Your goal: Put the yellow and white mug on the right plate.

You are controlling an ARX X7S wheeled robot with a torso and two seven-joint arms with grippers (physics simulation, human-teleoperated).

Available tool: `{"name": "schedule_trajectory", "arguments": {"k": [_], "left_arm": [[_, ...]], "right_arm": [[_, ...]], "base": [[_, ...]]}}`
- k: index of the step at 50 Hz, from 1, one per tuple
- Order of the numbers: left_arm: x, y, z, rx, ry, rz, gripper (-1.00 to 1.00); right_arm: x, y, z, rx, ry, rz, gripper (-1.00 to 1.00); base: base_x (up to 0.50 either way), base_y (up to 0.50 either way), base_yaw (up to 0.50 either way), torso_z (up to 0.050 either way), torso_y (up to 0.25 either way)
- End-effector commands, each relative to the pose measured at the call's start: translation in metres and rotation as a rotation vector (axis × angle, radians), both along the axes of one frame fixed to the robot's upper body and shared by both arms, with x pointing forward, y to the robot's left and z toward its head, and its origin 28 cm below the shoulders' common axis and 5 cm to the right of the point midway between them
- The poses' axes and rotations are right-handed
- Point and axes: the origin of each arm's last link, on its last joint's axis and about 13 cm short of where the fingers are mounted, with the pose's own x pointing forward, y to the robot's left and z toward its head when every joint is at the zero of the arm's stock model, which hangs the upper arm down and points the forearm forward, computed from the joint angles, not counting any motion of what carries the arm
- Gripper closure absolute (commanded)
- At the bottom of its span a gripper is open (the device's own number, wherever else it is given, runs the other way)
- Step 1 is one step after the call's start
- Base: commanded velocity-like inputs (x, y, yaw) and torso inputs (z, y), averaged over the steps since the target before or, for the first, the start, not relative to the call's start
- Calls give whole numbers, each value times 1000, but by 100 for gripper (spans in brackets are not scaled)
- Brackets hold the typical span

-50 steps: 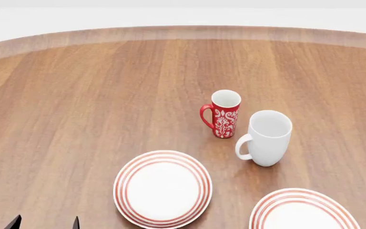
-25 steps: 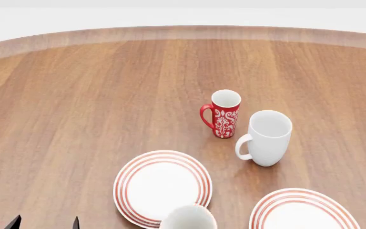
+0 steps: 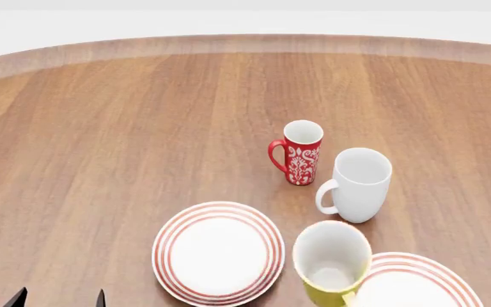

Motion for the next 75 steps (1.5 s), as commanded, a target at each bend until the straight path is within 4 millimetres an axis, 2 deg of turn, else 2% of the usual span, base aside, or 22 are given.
{"name": "schedule_trajectory", "arguments": {"k": [1, 23, 54, 75], "left_arm": [[1, -1, 2, -2, -10, -4, -100], [1, -2, 2, 2, -12, -6, -100], [1, -1, 2, 0, -12, -6, -100], [1, -1, 2, 2, -13, -6, -100]], "right_arm": [[11, -7, 6, 68, -1, -149, 100], [22, -15, -3, 69, 9, -315, 100], [29, -13, -12, 106, 90, -412, 100], [30, -12, -18, 101, 139, -407, 100]], "base": [[0, 0, 0, 0, 0], [0, 0, 0, 0, 0], [0, 0, 0, 0, 0], [0, 0, 0, 0, 0]]}}
